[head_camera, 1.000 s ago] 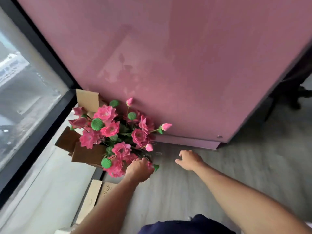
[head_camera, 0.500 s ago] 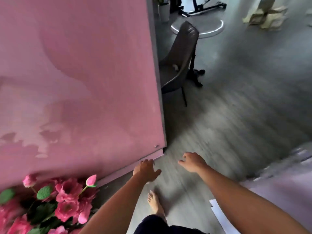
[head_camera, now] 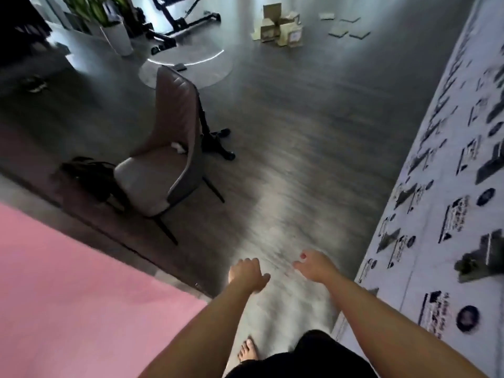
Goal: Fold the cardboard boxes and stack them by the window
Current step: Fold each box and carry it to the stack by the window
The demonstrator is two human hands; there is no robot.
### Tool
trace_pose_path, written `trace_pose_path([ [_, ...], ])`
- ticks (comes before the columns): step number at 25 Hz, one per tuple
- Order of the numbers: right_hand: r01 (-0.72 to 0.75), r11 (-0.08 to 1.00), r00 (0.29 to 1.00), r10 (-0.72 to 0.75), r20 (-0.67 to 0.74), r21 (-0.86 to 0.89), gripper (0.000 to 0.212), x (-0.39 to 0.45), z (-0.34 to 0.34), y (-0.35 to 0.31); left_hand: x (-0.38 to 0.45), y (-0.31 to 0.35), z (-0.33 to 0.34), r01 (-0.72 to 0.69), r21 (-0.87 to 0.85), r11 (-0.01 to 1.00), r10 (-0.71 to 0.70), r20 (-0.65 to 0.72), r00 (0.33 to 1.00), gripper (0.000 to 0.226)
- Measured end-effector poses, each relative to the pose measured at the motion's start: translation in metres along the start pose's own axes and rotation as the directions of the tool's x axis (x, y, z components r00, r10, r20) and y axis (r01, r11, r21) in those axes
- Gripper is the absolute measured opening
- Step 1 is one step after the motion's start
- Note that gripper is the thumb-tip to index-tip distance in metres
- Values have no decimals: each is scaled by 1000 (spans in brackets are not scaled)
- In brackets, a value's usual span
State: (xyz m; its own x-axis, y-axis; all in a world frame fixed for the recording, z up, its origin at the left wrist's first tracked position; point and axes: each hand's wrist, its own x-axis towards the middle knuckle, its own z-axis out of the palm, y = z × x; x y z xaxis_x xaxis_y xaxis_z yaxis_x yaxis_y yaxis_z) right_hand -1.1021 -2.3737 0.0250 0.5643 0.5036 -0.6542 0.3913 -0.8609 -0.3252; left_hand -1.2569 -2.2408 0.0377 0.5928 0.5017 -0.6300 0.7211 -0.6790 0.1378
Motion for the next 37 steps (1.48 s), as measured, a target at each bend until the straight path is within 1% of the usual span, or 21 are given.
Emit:
trace_pose_path([
  [2, -43, 999, 999, 43, 7, 25, 40, 23, -19, 6, 34, 13, -21, -28, 42, 999, 28, 13, 1000, 58],
  [4, -91, 996, 996, 91, 22, -7, 30, 64, -42, 21, 77, 33, -49, -65, 65, 996, 63, 30, 998, 57],
  [6, -95, 994, 994, 97, 51, -58, 31, 110, -77, 28, 125, 54, -78, -76, 60, 995, 74, 35, 997, 57],
  [9, -47, 994, 995, 55, 85, -101, 44, 186, -148, 25, 191, 86, -128, -37, 44, 998, 36, 25, 999, 57],
  [12, 25, 992, 996, -14, 92, -120, 39, 246, -225, 12, 247, 118, -182, 19, 17, 1000, -19, 12, 1000, 58],
  [13, 36, 991, 997, -26, 79, -126, 44, 268, -250, 9, 268, 131, -202, 29, 11, 1000, -29, -1, 1000, 58],
  [16, 43, 990, 998, -36, 55, -138, 54, 323, -315, 4, 324, 172, -253, 13, -11, 1000, -14, -13, 1000, 56],
  [20, 41, 989, 997, -32, 65, -143, 53, 396, -373, 5, 406, 209, -304, -14, 26, 1000, 14, 4, 1000, 54],
  [25, -56, 989, 997, 61, 35, -135, 49, 505, -466, 12, 540, 255, -389, -99, 88, 991, 97, 20, 995, 56],
  [28, -127, 990, 991, 129, 26, -52, 41, 559, -535, 7, 615, 289, -455, -136, 98, 986, 134, 26, 991, 56],
  [31, -161, 987, 986, 162, -29, 26, 31, 621, -608, 10, 694, 338, -520, -186, 136, 973, 185, 22, 983, 56],
  [34, -185, 983, 982, 186, -44, 15, 40, 680, -667, 28, 761, 396, -561, -224, 160, 961, 219, 47, 975, 55],
  [37, -174, 985, 985, 174, -5, -8, 40, 745, -719, 54, 824, 452, -592, -225, 160, 961, 216, 69, 974, 58],
])
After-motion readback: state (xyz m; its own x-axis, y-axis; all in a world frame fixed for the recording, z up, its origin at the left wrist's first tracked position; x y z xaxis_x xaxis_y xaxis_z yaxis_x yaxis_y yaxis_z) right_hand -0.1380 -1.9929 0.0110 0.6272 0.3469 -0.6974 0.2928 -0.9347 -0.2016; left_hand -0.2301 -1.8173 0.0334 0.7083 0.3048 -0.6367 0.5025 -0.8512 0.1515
